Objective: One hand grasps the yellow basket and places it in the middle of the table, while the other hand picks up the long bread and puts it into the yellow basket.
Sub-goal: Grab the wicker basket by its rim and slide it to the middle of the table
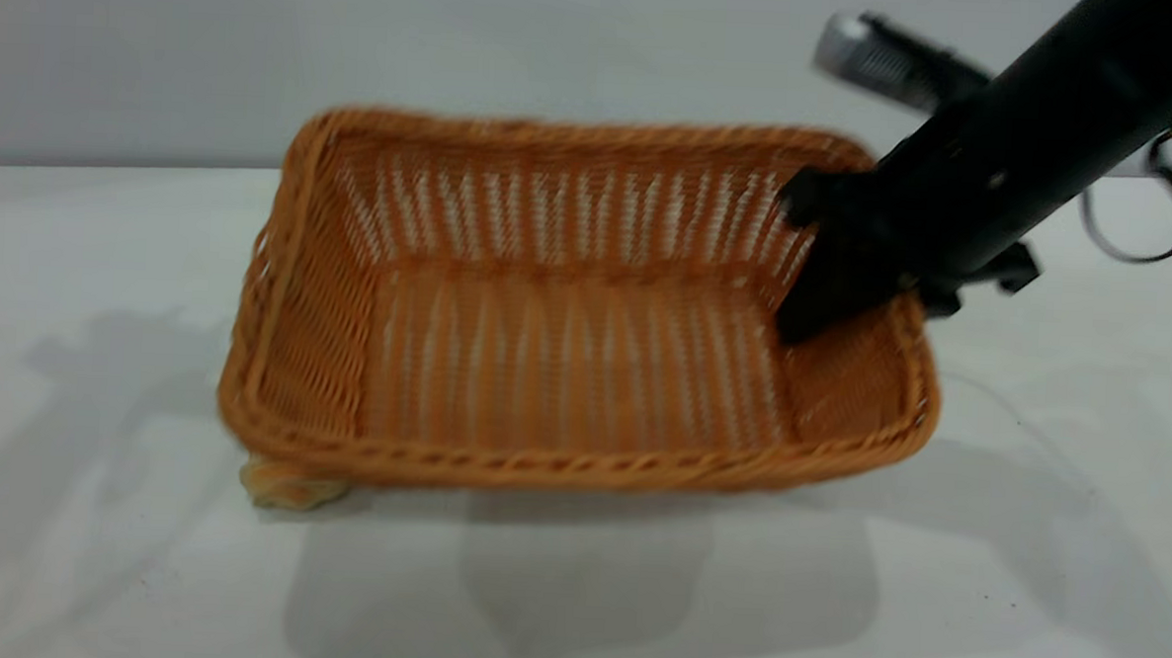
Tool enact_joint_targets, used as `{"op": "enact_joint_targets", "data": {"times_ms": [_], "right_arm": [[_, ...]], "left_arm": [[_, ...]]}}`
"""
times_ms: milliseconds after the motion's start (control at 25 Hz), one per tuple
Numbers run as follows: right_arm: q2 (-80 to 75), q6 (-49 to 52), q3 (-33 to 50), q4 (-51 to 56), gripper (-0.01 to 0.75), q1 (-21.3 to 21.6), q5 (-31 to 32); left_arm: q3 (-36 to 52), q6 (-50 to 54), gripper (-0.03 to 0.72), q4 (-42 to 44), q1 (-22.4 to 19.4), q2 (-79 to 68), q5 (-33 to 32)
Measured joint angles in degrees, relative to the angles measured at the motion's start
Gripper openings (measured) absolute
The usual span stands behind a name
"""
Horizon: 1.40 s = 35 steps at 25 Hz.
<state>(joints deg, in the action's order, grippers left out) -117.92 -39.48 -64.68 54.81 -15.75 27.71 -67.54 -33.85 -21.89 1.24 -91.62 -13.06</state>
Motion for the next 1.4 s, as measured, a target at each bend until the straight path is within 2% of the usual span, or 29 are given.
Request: {"op": "enact_joint_targets", "data": {"times_ms": [120,680,1080,1400], "right_arm": [[-3.0,2.8,-0.9,-1.7,0.162,-1.4,-0.2],[-9.0,6.5,-6.8,-4.1,0.161,-1.5,-3.2],[-11.6,13.8,-9.1,-13.5,0.159,-0.7,-2.0],[-11.7,14.3,-9.1,-15.9,0.158,0.2,-2.3]], "left_arm": [[0.0,0.0,0.414,0.0,0.0,0.0,-0.1],[0.0,0.0,0.414,0.0,0.0,0.0,-0.1],[0.0,0.1,0.387,0.0,0.0,0.0,-0.1],[0.0,0.1,0.385,0.0,0.0,0.0,-0.9]]}}
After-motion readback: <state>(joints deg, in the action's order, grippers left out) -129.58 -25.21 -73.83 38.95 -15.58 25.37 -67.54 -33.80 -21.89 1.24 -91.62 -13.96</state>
